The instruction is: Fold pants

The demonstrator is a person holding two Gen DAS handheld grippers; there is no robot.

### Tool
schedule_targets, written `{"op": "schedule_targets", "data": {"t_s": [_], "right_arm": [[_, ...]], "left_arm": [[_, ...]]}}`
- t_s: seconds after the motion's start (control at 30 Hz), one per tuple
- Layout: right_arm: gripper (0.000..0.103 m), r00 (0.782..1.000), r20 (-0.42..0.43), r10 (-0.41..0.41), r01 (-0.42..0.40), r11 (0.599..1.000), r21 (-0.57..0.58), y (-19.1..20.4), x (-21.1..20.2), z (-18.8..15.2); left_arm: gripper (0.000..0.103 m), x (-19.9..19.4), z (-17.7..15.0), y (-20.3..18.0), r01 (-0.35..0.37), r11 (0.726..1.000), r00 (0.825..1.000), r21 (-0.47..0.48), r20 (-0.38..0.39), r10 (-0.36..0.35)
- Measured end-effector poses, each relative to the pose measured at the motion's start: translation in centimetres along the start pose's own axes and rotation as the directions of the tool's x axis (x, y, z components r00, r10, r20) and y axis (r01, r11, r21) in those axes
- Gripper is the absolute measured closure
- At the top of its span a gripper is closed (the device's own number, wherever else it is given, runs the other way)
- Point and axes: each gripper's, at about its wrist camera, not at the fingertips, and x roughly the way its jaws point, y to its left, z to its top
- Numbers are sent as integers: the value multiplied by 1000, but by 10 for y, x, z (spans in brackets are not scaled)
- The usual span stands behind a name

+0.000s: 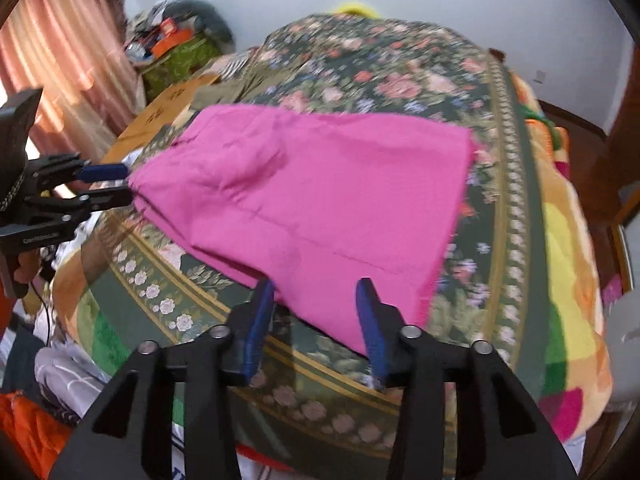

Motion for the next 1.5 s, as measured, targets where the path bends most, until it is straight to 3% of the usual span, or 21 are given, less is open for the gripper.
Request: {"op": "schedule_targets", "data": {"t_s": [0.23, 0.37, 0.53, 0.6, 0.63, 0.7, 0.8, 1.0, 1.2, 1.33, 1.43, 1.5], "right_arm": [[60, 996, 62, -62, 57, 995, 76, -19, -21, 3], [59, 995, 58, -78, 70, 990, 125, -27, -15, 1], [59, 997, 23, -78, 73, 981, 178, -33, 3, -7], [59, 998, 5, -60, 58, 979, 197, -34, 13, -11], [59, 999, -9, -54, 54, 977, 204, -34, 19, -14], [58, 998, -17, -63, 66, 979, 193, -32, 25, -17], [58, 997, -13, -75, 76, 984, 163, -30, 24, -18], [58, 997, -16, -71, 73, 985, 159, -34, 22, -22], [58, 997, -9, -73, 73, 982, 173, -34, 23, -23], [57, 997, -10, -73, 74, 982, 175, -34, 23, -24], [57, 997, -8, -73, 73, 981, 180, -34, 24, -23], [57, 997, -4, -74, 74, 980, 183, -34, 24, -23]], "left_arm": [[59, -3, -2, 48, 35, 979, 999, -202, -6, -37], [59, 16, -5, 58, 114, 946, 990, -302, -40, -132], [67, 34, -6, 45, 113, 946, 987, -304, -78, -142], [97, 35, -6, 39, 66, 957, 992, -283, -84, -93], [101, 34, -5, 38, 30, 962, 994, -271, -89, -56], [100, 32, -6, 42, 31, 962, 996, -271, -77, -53], [100, 23, -8, 46, -19, 967, 998, -254, -59, 4], [103, 25, -17, 65, -39, 951, 997, -306, -79, 15], [103, 39, -35, 77, 5, 922, 990, -387, -126, -58], [91, 27, -26, 81, 29, 908, 993, -418, -90, -73], [67, 19, -15, 82, 30, 902, 996, -431, -61, -62], [48, 22, -10, 83, 91, 886, 992, -454, -33, -119]]}}
